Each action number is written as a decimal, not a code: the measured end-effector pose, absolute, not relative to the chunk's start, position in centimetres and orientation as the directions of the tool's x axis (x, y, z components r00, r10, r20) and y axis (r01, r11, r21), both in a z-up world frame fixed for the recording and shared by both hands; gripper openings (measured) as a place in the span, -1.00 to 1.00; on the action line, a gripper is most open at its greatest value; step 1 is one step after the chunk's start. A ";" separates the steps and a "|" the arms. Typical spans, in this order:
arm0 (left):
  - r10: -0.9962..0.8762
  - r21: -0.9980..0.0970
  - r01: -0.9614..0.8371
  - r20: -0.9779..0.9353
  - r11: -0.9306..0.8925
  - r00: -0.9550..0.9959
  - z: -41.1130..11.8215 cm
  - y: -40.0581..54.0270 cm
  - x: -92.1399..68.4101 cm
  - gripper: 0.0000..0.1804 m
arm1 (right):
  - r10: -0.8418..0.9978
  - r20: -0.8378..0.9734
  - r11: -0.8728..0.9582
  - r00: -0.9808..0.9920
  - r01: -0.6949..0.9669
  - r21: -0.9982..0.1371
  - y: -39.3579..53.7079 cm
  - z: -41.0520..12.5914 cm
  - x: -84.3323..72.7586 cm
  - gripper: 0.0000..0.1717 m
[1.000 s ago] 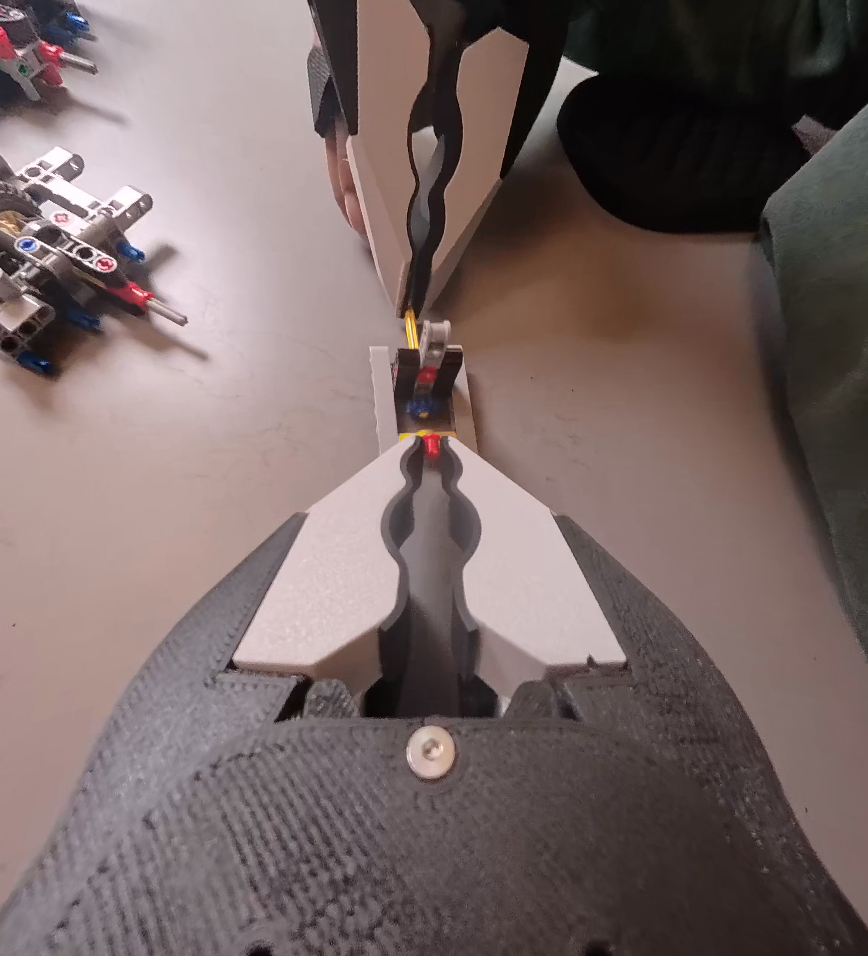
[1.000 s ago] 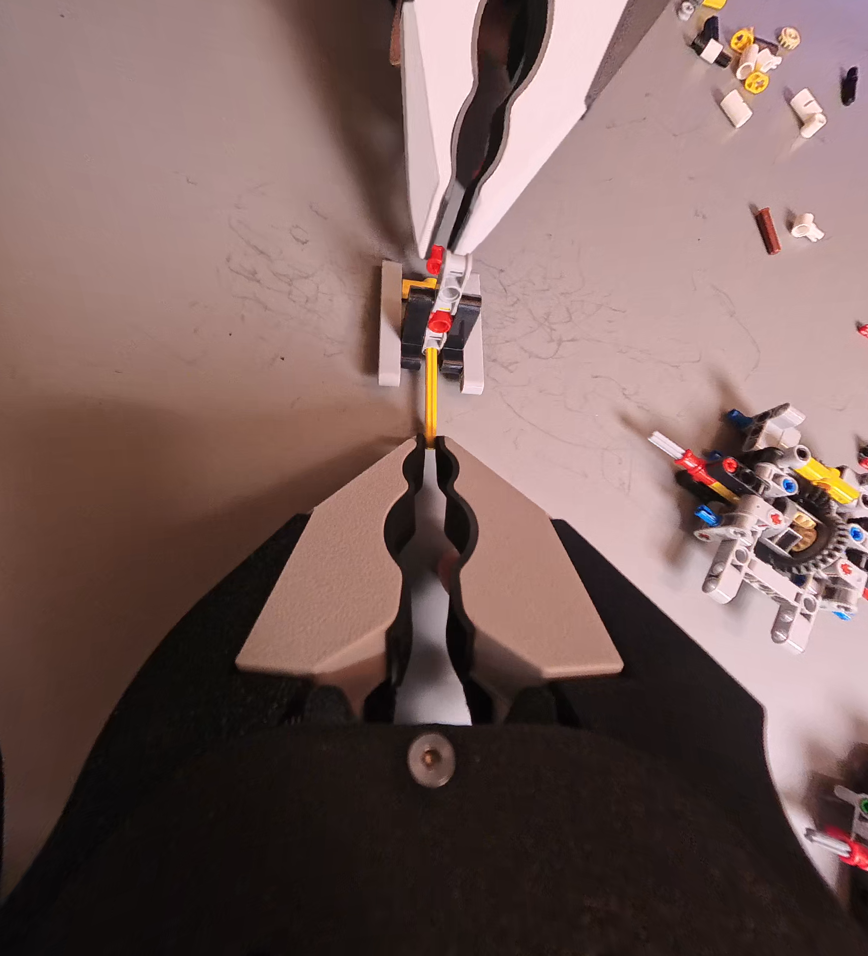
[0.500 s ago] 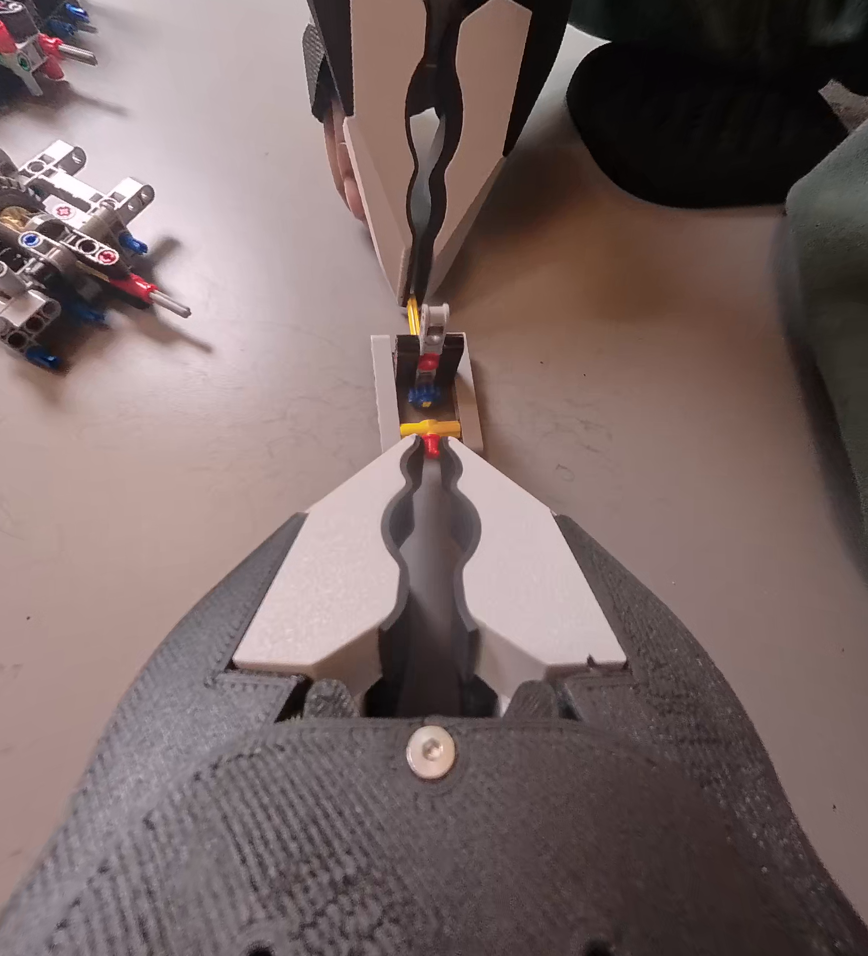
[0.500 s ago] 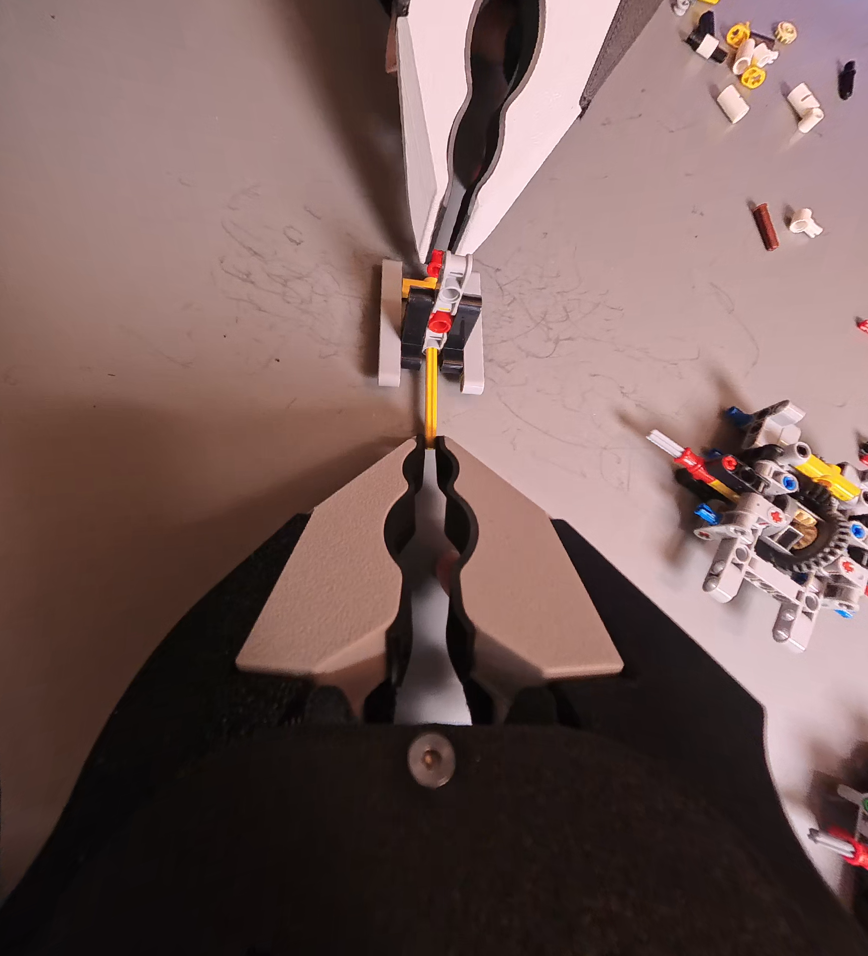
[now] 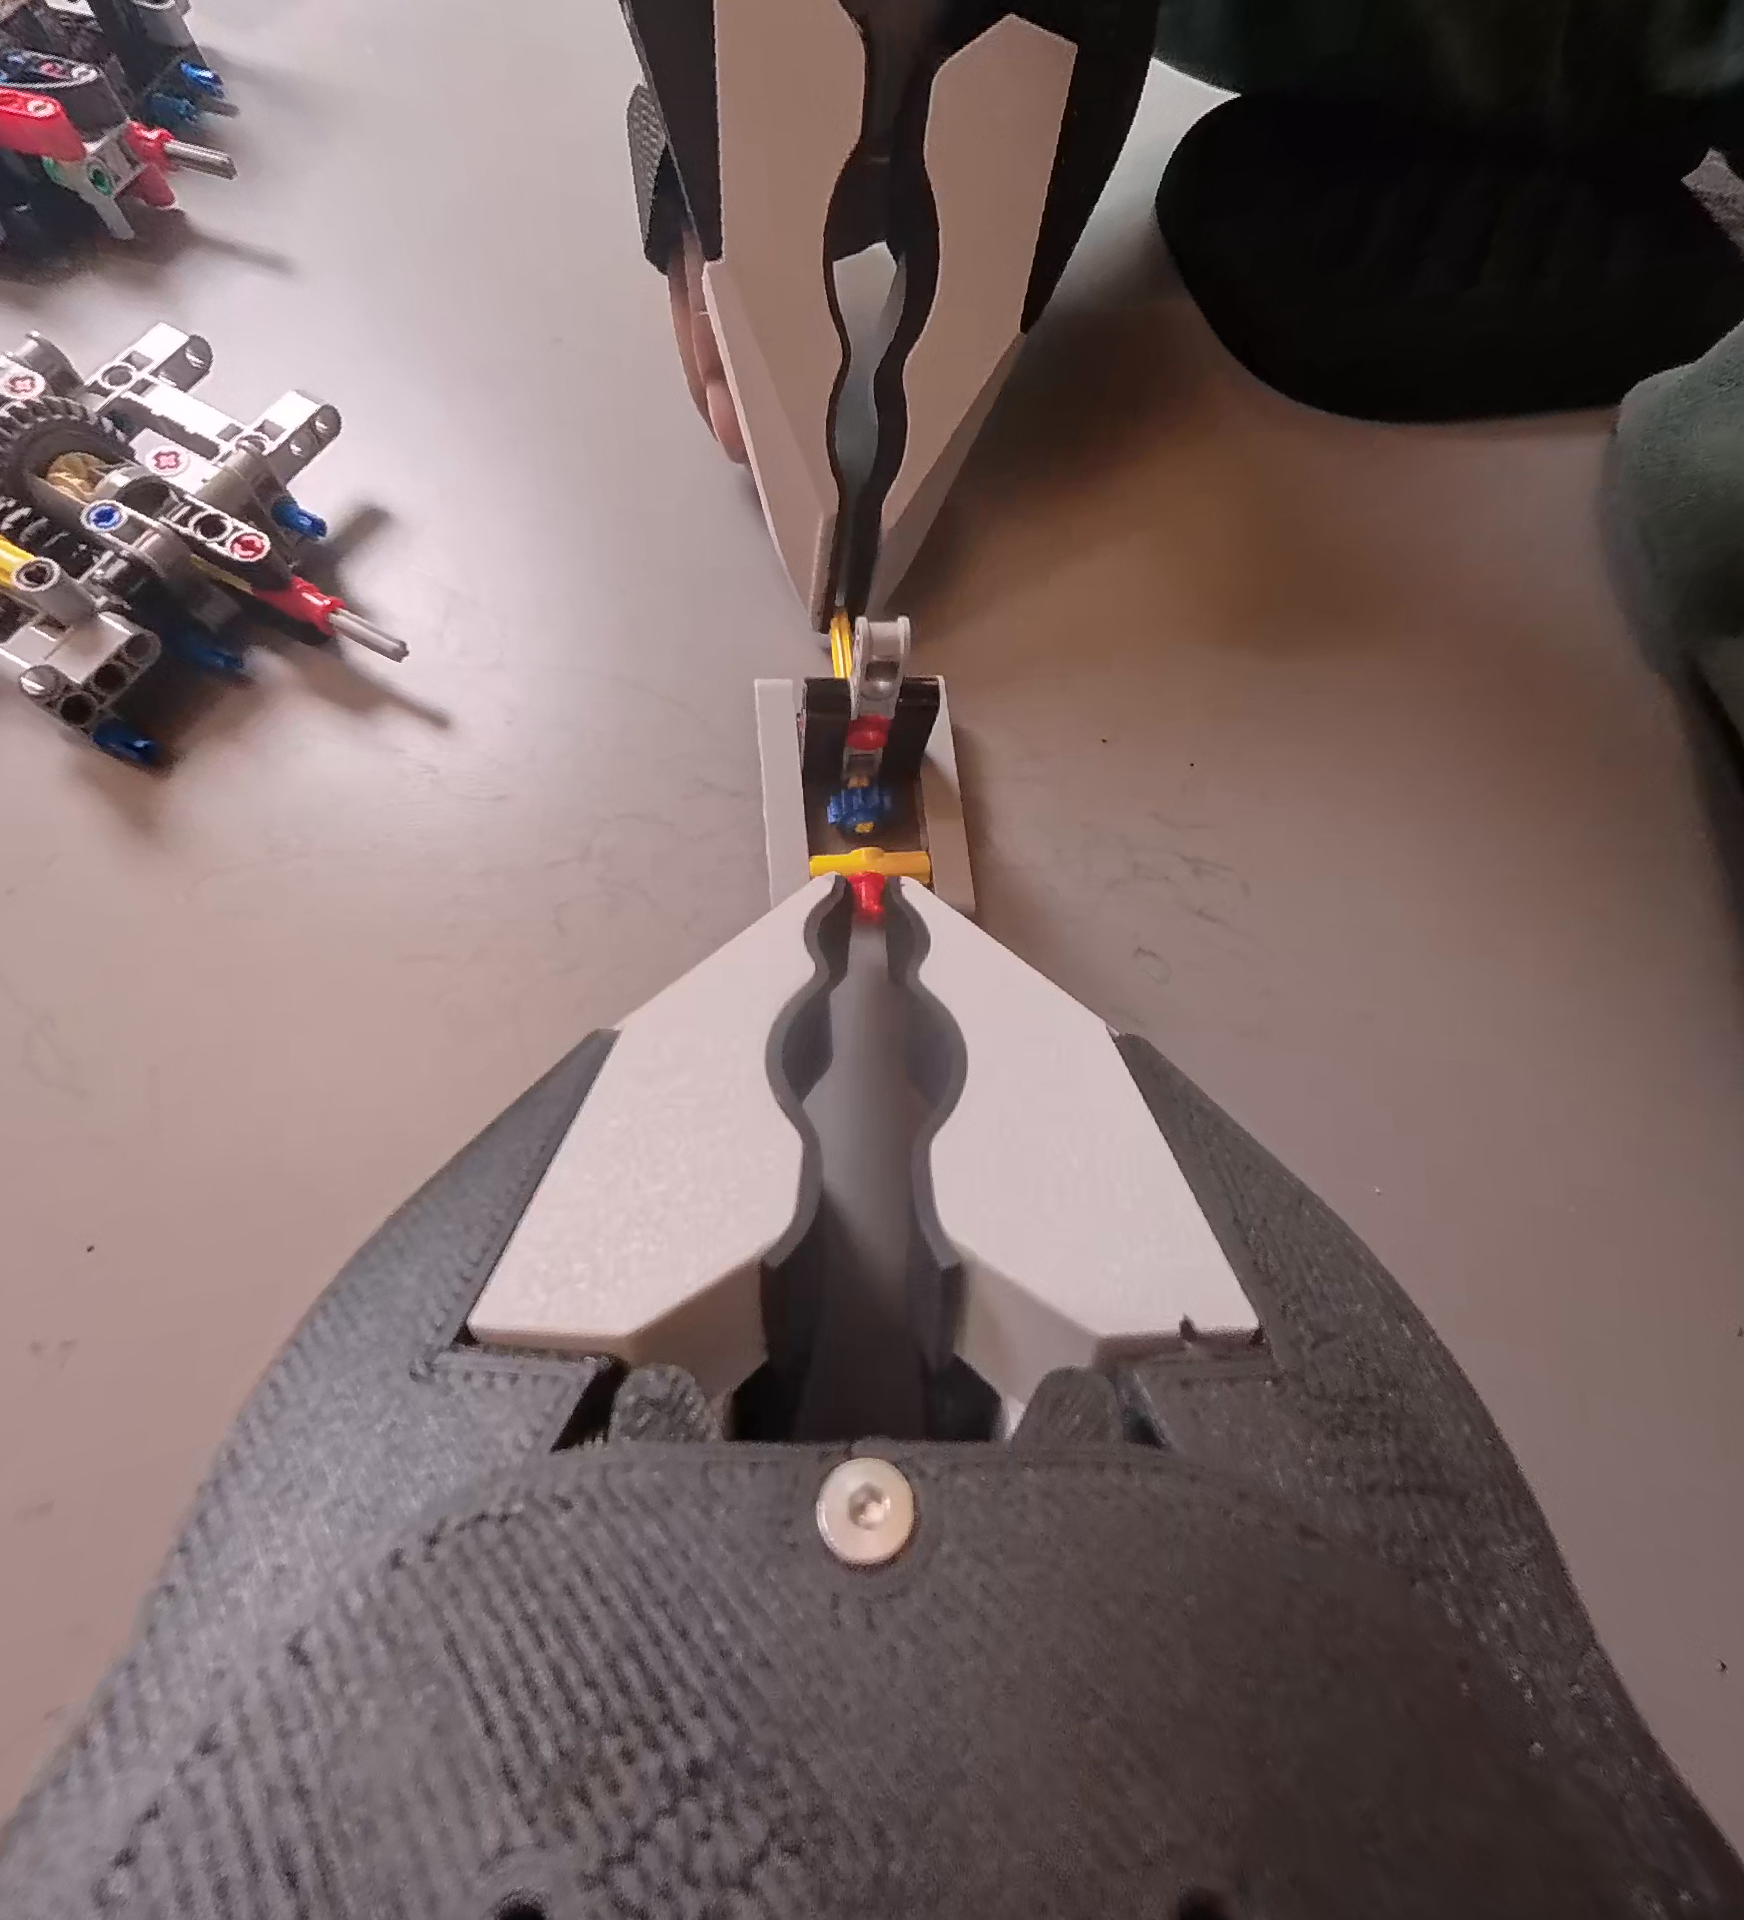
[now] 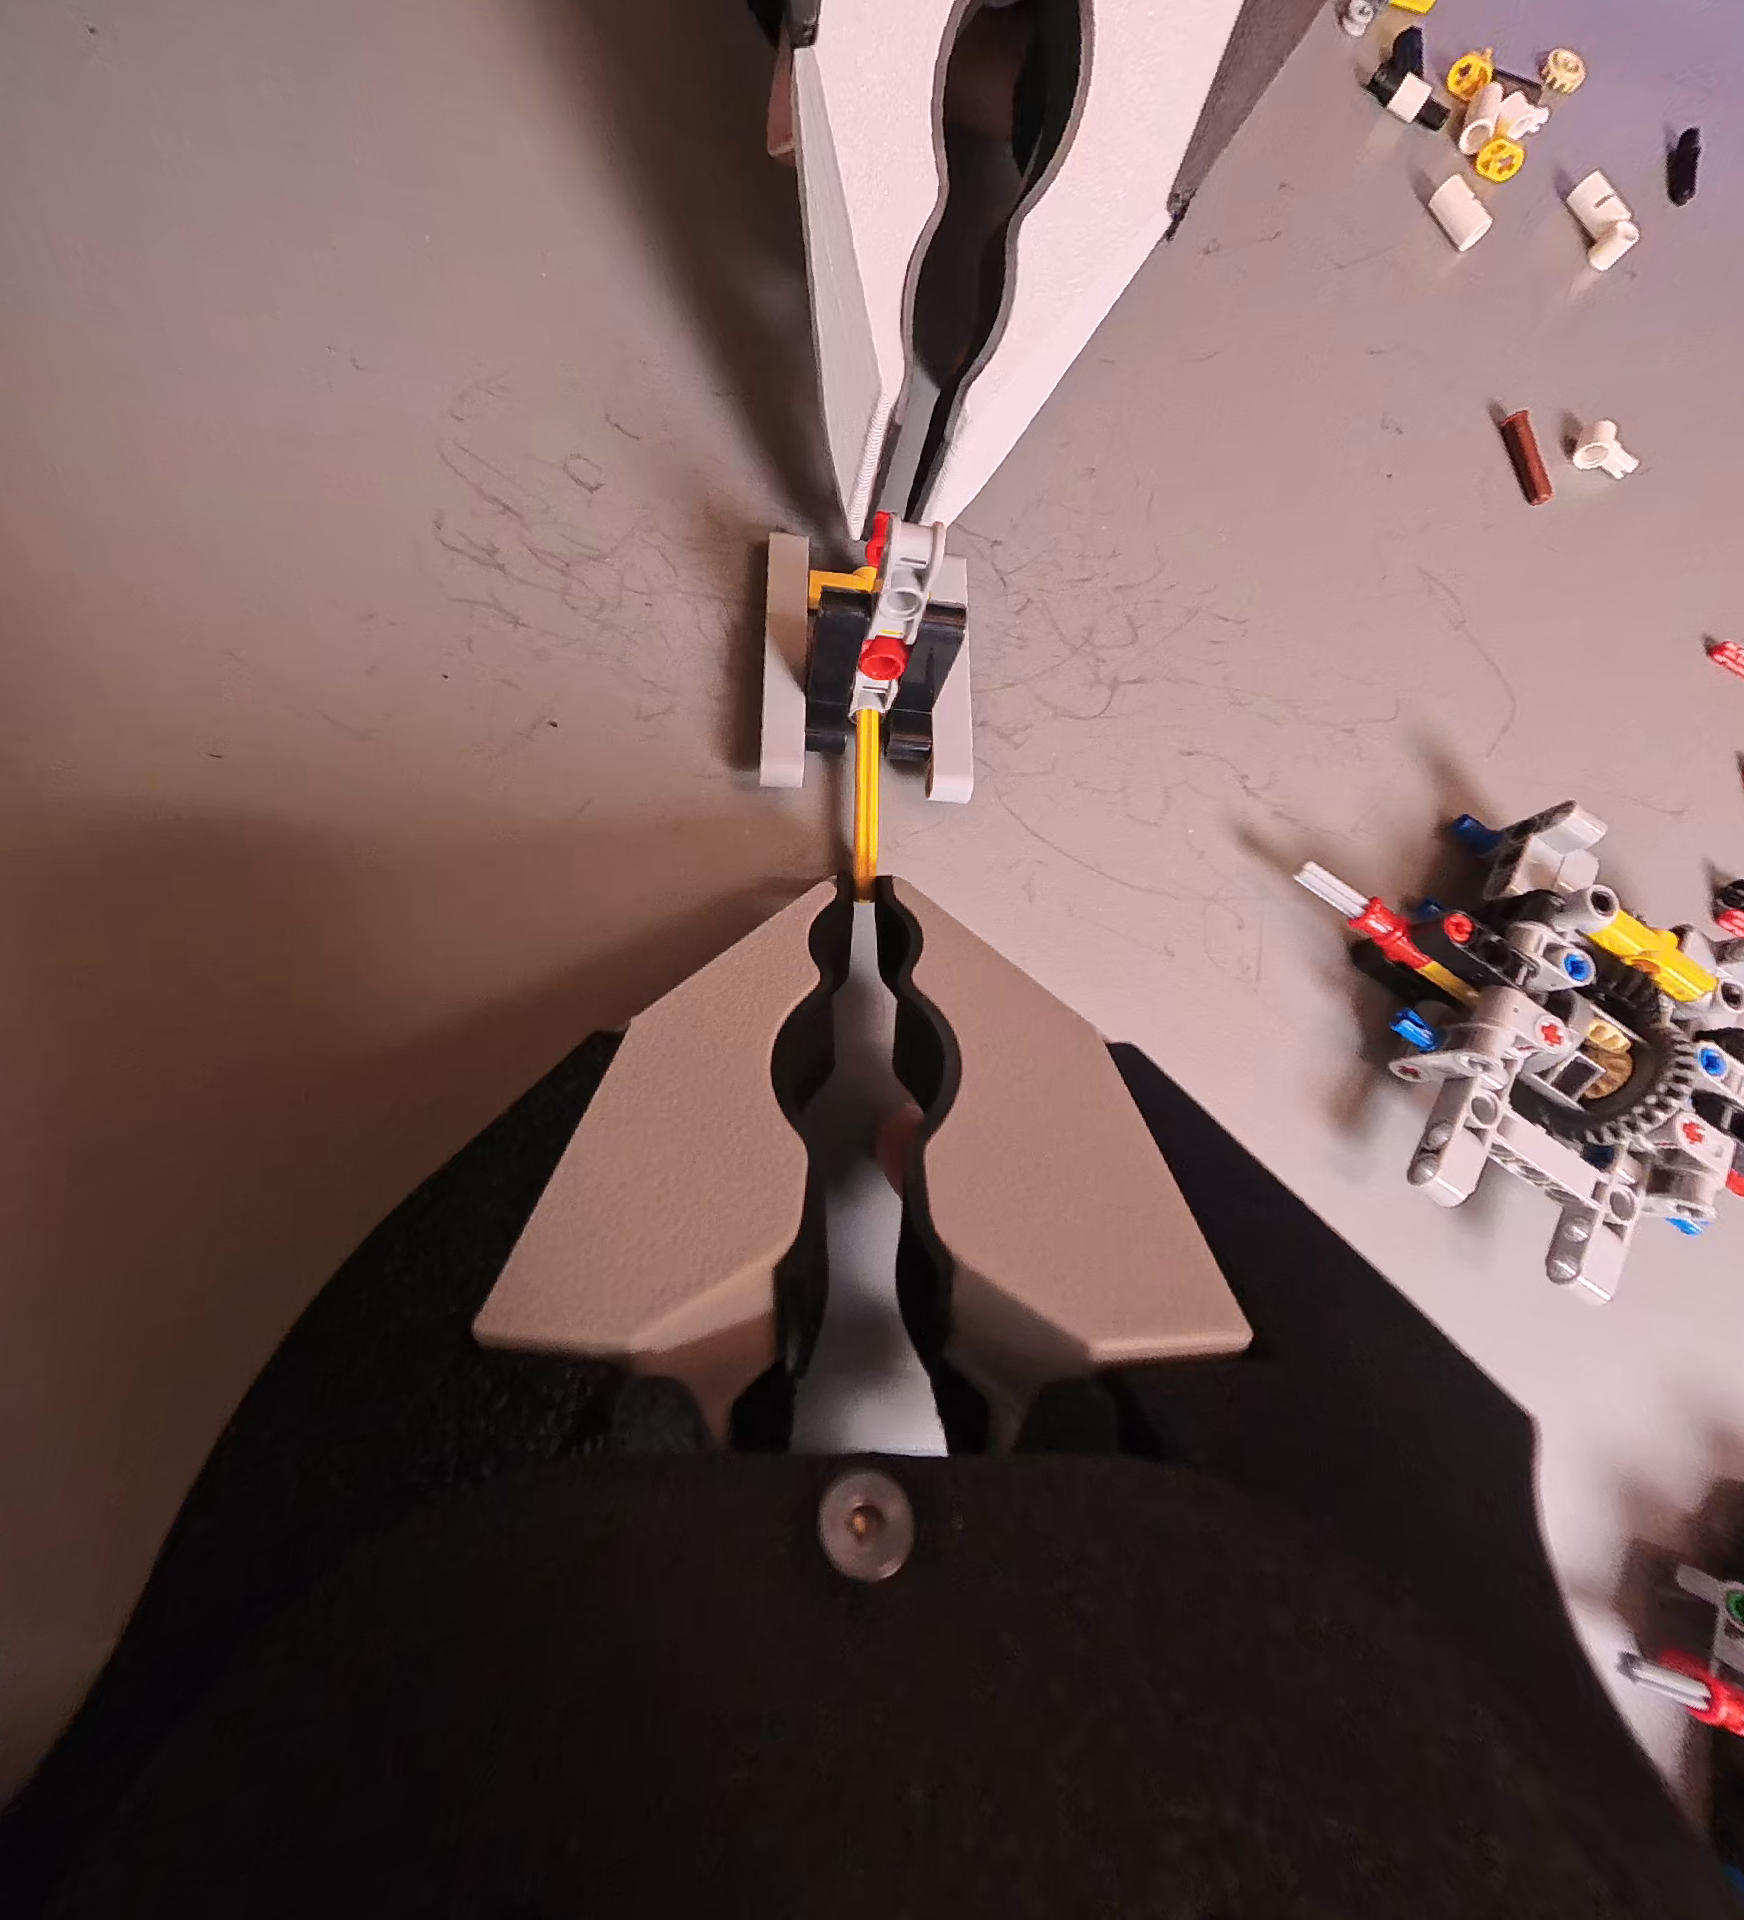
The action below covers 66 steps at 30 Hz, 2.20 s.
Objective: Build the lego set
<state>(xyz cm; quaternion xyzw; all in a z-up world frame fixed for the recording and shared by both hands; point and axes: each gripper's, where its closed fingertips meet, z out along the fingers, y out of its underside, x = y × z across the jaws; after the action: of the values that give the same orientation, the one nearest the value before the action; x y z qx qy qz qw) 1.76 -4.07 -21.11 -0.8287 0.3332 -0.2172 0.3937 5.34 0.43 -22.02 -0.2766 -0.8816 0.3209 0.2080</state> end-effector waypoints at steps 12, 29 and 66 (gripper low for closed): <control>-0.686 -0.809 -0.346 0.095 -0.476 0.721 -20.8 -3.5 1.0 -0.95 | 0.522 0.541 0.826 -0.659 0.232 -0.514 1.5 -21.9 4.3 -0.97; -0.666 -0.823 -0.319 0.093 -0.470 0.740 -20.5 -2.9 0.8 -0.95 | 0.463 0.633 0.871 -0.620 0.186 -0.454 1.8 -21.8 4.5 -0.97; -0.805 -0.951 -0.113 0.176 -0.287 0.567 -15.7 -4.1 3.0 -0.95 | 0.478 0.638 0.848 -0.604 0.128 -0.514 1.0 -21.1 4.8 -0.97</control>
<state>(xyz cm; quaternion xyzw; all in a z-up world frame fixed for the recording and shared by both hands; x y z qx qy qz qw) 3.00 -4.11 -15.72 -0.7259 0.3161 -0.3416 0.5063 4.84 0.98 -21.15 -0.1744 -0.8696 0.2137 0.4095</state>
